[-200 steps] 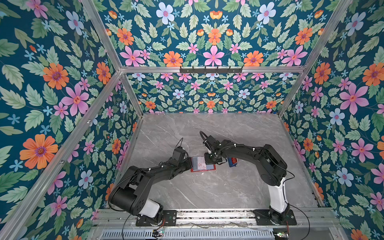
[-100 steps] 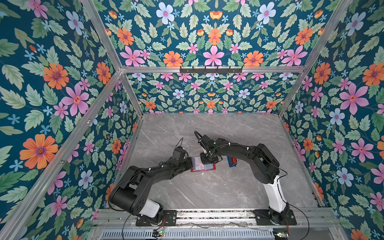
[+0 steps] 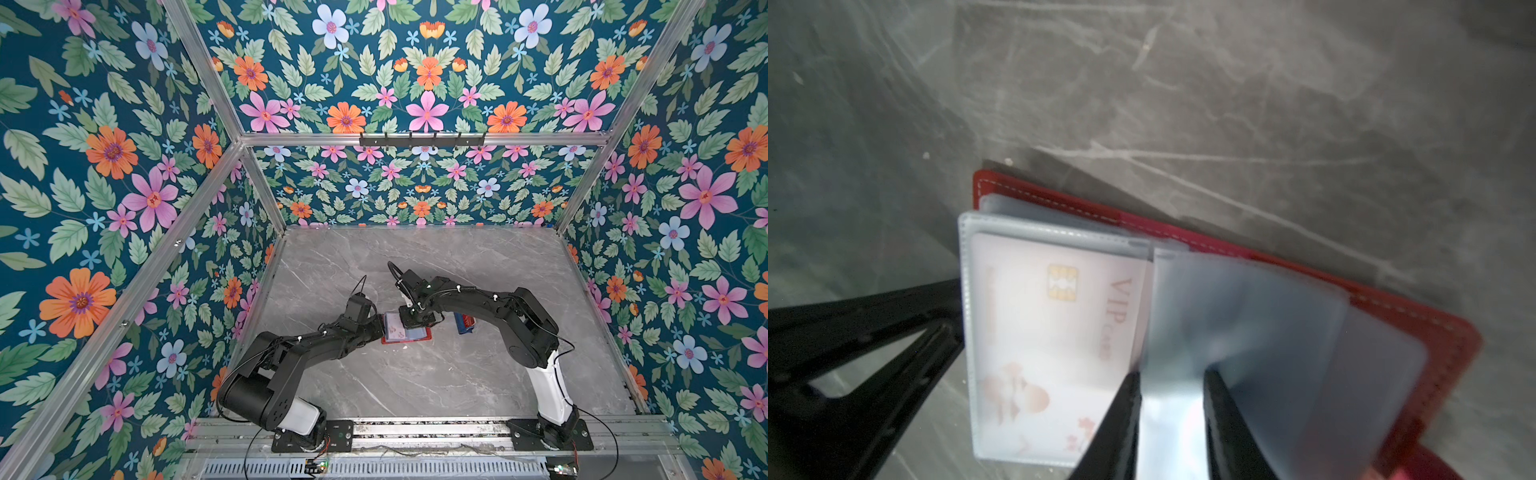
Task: Put the credit cards into the card holder
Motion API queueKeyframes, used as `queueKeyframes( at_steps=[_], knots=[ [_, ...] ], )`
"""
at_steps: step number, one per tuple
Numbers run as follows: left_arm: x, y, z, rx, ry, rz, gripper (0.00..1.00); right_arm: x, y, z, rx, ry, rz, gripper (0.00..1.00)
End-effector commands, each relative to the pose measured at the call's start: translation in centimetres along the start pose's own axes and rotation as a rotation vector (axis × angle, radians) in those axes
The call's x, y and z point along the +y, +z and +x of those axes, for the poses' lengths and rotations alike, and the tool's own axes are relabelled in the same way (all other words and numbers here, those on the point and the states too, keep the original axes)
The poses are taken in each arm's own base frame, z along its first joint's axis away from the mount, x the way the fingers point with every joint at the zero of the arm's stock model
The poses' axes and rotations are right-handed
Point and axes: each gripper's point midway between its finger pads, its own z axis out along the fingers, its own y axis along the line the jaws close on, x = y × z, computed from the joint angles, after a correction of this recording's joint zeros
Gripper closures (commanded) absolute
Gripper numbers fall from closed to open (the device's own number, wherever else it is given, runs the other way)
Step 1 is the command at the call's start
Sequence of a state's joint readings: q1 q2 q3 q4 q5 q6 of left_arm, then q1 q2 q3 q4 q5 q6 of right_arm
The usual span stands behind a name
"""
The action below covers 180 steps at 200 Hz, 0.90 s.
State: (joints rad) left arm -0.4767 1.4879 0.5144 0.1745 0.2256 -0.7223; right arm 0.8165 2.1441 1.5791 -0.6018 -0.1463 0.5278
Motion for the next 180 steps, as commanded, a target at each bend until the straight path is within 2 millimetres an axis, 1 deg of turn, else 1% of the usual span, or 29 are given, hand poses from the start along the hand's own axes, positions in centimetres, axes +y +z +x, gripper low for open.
queueKeyframes(
  at_steps=[1, 53, 72, 93, 109, 124, 180],
  knots=[
    [2.5, -0.1, 2.6, 0.098, -0.005, -0.098, 0.96, -1.1, 1.0, 2.6, 0.097, 0.009, 0.039, 0.70],
    [2.2, -0.2, 2.4, 0.097, 0.013, -0.095, 0.96, -0.3, -1.1, 1.7, 0.028, 0.017, -0.006, 0.64],
    [2.1, -0.3, 2.2, 0.094, 0.018, -0.097, 0.96, -0.8, -1.8, 1.5, 0.001, 0.027, 0.012, 0.63],
    [2.1, -0.4, 2.2, 0.091, 0.022, -0.096, 0.95, -2.2, -2.3, 1.6, -0.013, 0.040, 0.063, 0.63],
    [2.1, -0.4, 2.2, 0.092, 0.024, -0.096, 0.95, -3.0, -2.2, 1.9, -0.006, 0.047, 0.092, 0.63],
    [2.0, -0.4, 2.1, 0.090, 0.024, -0.094, 0.95, -3.2, -2.2, 2.1, 0.003, 0.049, 0.099, 0.64],
    [1.8, -0.4, 2.1, 0.094, 0.031, -0.088, 0.94, -1.9, -1.9, 1.9, 0.029, 0.008, 0.057, 0.64]
  ],
)
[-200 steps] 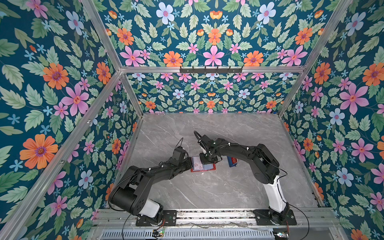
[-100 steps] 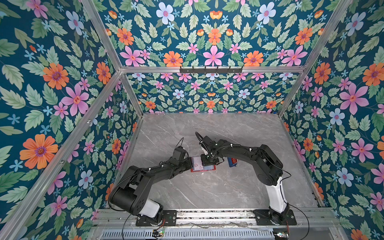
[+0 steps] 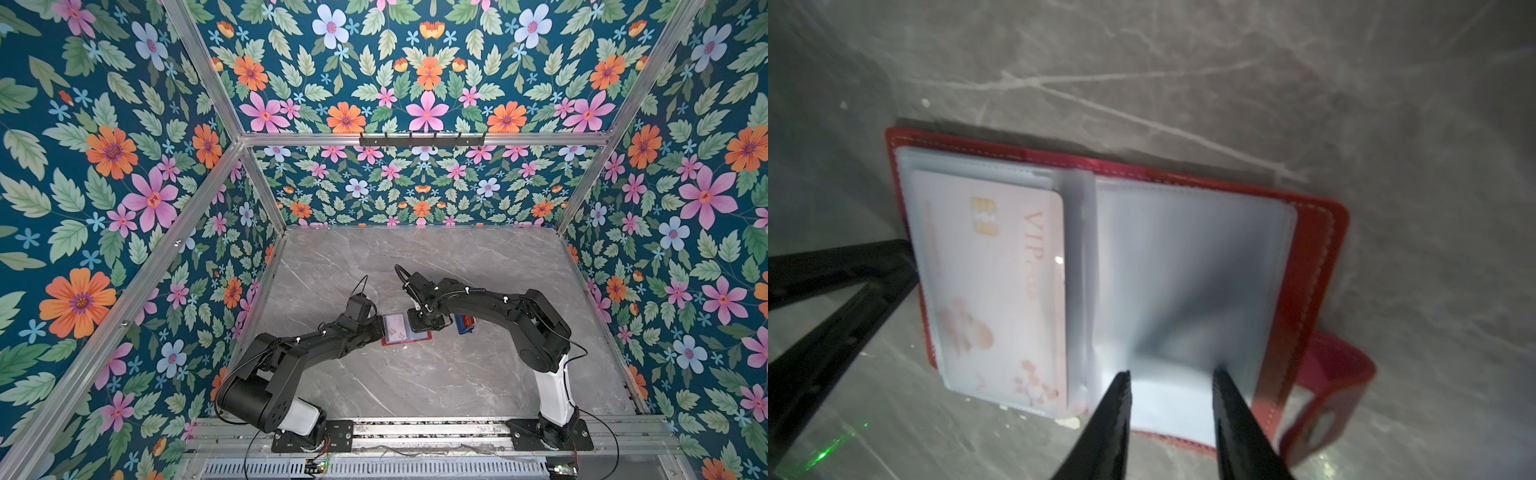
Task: Put the credit cards into the card holder
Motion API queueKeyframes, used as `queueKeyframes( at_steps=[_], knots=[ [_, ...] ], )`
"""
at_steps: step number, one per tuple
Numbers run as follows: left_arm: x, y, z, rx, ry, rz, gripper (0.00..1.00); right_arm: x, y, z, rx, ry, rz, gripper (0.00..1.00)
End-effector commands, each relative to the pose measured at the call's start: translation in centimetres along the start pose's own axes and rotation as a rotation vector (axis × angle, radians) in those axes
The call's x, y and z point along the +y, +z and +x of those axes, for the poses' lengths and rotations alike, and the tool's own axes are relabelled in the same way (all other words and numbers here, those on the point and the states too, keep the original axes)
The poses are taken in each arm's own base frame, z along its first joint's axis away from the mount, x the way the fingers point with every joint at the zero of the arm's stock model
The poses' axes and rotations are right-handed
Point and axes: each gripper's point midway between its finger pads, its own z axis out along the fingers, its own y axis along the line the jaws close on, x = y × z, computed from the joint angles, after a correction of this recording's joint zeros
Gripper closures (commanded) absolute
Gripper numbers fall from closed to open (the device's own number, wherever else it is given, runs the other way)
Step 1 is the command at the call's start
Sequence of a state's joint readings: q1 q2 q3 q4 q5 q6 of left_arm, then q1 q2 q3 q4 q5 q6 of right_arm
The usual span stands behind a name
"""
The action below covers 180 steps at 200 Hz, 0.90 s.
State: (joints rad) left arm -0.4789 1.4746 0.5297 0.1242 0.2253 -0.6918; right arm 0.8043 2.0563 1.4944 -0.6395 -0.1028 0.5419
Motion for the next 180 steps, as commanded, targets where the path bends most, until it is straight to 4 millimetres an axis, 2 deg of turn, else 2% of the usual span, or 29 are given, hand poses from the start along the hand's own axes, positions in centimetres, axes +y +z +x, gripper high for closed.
queueKeyframes(
  at_steps=[1, 87, 112, 151, 180],
  knots=[
    [1.8, -0.1, 2.0, 0.077, 0.002, -0.074, 0.94, 0.2, 0.0, 0.5, 0.026, -0.024, 0.000, 0.63],
    [1.8, 0.1, 2.1, 0.083, 0.009, -0.077, 0.94, 0.8, 1.6, 0.9, 0.090, -0.053, 0.025, 0.61],
    [1.8, 0.1, 2.1, 0.083, 0.009, -0.078, 0.94, 1.2, 1.8, 1.1, 0.103, -0.059, 0.013, 0.57],
    [1.8, 0.0, 2.0, 0.081, 0.011, -0.081, 0.94, 1.6, 1.5, 1.0, 0.098, -0.060, -0.008, 0.54],
    [1.4, -0.5, 1.4, 0.060, 0.024, -0.079, 0.90, 1.4, 0.0, 0.4, 0.041, -0.037, -0.034, 0.54]
  ],
)
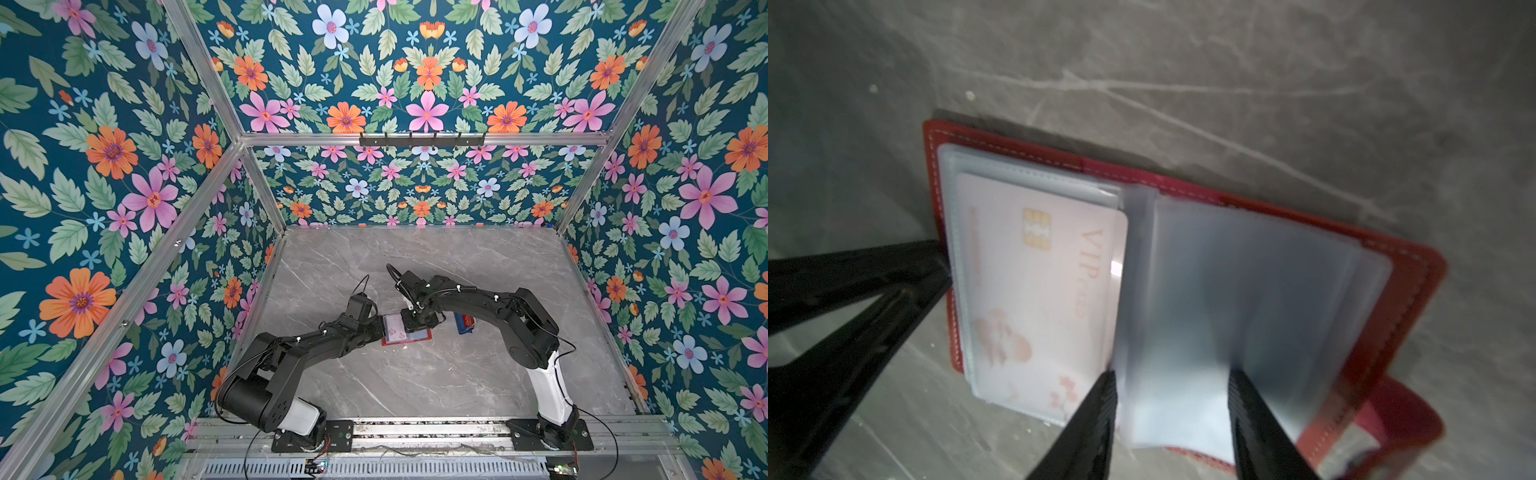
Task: Put the credit cards into the card holder
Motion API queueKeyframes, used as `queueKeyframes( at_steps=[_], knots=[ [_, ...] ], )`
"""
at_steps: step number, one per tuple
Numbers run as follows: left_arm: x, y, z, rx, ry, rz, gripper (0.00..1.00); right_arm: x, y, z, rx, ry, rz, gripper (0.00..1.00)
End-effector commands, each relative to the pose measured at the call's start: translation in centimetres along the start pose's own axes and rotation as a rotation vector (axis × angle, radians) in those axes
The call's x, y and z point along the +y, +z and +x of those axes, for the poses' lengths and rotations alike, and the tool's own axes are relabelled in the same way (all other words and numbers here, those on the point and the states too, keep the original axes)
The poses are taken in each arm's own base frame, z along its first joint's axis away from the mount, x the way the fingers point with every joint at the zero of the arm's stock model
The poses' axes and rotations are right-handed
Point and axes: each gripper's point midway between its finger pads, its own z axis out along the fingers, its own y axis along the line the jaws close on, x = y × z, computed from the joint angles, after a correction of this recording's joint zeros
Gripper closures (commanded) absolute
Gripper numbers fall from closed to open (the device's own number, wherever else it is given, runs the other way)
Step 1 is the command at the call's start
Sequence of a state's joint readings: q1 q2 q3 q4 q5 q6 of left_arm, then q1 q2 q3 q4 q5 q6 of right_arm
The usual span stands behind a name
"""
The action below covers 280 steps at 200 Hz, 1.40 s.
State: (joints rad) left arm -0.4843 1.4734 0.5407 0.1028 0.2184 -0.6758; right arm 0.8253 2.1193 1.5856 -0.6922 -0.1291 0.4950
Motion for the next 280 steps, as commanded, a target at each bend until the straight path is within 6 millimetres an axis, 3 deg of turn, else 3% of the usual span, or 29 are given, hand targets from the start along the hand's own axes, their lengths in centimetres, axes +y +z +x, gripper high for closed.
queueKeyframes(
  at_steps=[1, 40, 80, 128, 151, 220, 280],
  knots=[
    [1.4, -0.4, 1.3, 0.054, 0.006, -0.070, 0.89, -0.3, -0.6, 0.5, 0.000, 0.028, -0.021, 0.54],
    [0.1, -2.2, -0.6, -0.023, 0.043, -0.058, 0.79, -2.6, -2.0, 0.5, -0.058, 0.117, -0.049, 0.59],
    [-1.6, -3.6, -1.9, -0.084, 0.091, -0.022, 0.65, -3.9, -1.2, 1.5, -0.034, 0.153, -0.050, 0.64],
    [-7.6, -2.5, -0.4, -0.003, 0.180, 0.231, 0.64, -3.9, -0.6, 1.8, -0.017, 0.164, -0.062, 0.67],
    [-9.1, -1.3, 0.2, 0.042, 0.194, 0.277, 0.61, -3.8, -0.3, 2.0, -0.005, 0.165, -0.066, 0.68],
    [-7.8, 1.9, 0.5, 0.092, 0.137, 0.173, 0.60, -3.8, -0.4, 2.0, -0.006, 0.163, -0.064, 0.68],
    [-7.6, 3.2, 1.2, 0.131, 0.115, 0.146, 0.61, -3.7, -0.4, 2.0, -0.004, 0.158, -0.064, 0.69]
  ],
)
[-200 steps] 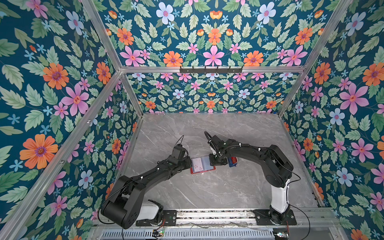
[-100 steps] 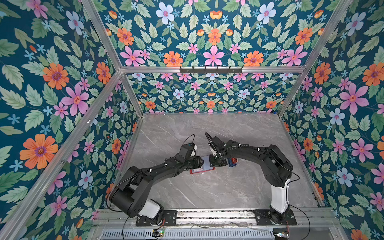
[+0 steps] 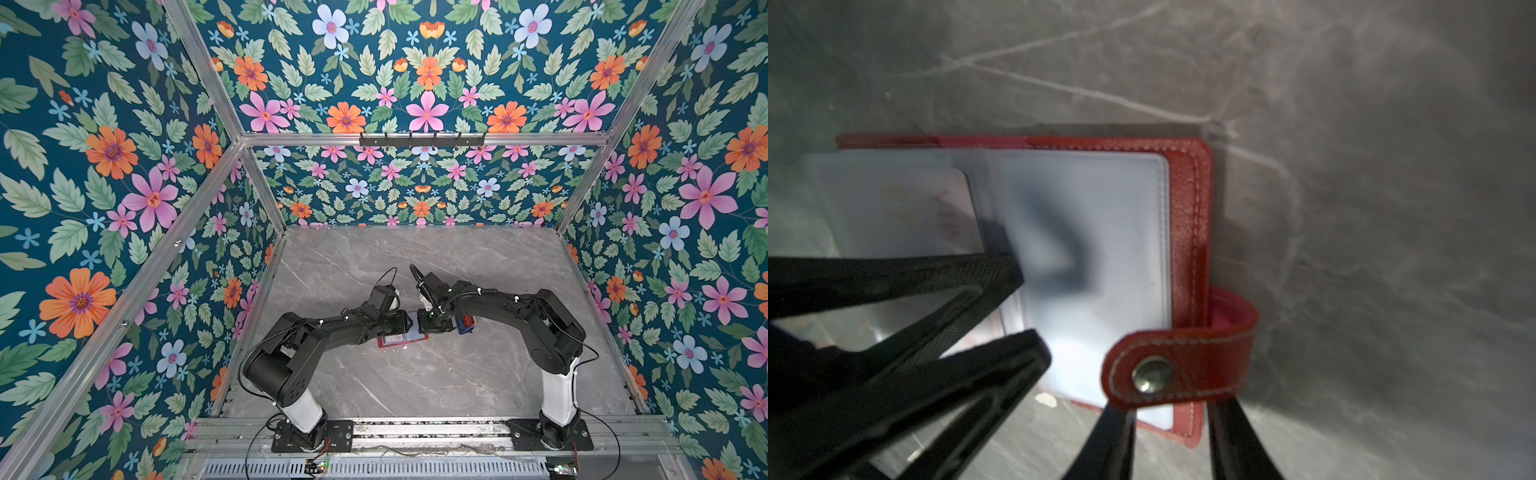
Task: Put the credit cards into the card holder
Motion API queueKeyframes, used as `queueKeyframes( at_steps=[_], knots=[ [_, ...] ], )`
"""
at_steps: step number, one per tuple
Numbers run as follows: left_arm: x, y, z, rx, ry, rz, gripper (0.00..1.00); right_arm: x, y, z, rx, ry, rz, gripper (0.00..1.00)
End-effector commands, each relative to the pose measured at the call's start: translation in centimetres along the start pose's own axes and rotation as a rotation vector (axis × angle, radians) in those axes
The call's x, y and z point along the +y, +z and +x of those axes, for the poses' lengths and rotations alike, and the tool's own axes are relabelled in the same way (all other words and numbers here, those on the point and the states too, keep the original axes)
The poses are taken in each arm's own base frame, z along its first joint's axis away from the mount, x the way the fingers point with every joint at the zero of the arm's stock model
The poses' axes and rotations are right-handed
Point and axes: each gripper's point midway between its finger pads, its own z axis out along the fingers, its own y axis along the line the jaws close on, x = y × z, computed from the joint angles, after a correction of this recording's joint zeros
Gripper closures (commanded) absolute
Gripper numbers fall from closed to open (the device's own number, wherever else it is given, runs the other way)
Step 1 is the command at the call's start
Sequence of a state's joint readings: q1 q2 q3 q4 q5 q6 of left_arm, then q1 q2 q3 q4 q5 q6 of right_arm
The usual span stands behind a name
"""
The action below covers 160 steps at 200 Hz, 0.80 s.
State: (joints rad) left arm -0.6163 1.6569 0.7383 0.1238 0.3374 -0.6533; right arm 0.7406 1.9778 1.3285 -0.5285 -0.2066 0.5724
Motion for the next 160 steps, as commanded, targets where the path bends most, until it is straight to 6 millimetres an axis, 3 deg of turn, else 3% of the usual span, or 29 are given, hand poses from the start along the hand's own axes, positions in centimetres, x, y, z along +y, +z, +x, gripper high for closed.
queueKeyframes(
  at_steps=[1, 107, 137, 160],
  knots=[
    [0.3, 0.3, 0.4, 0.017, -0.018, -0.015, 0.61, -0.3, 0.1, 0.4, 0.016, 0.009, 0.016, 0.69],
    [-0.9, 0.6, 0.4, 0.022, -0.018, 0.037, 0.81, -0.1, -0.4, 0.0, -0.001, 0.007, 0.016, 0.70],
    [-0.9, 0.3, 0.4, 0.010, -0.018, 0.035, 0.96, -0.5, -1.2, -0.3, -0.037, 0.009, 0.038, 0.70],
    [-0.6, -0.2, 0.1, -0.011, -0.017, 0.017, 1.00, -1.1, -2.0, -0.6, -0.071, 0.019, 0.069, 0.70]
  ],
)
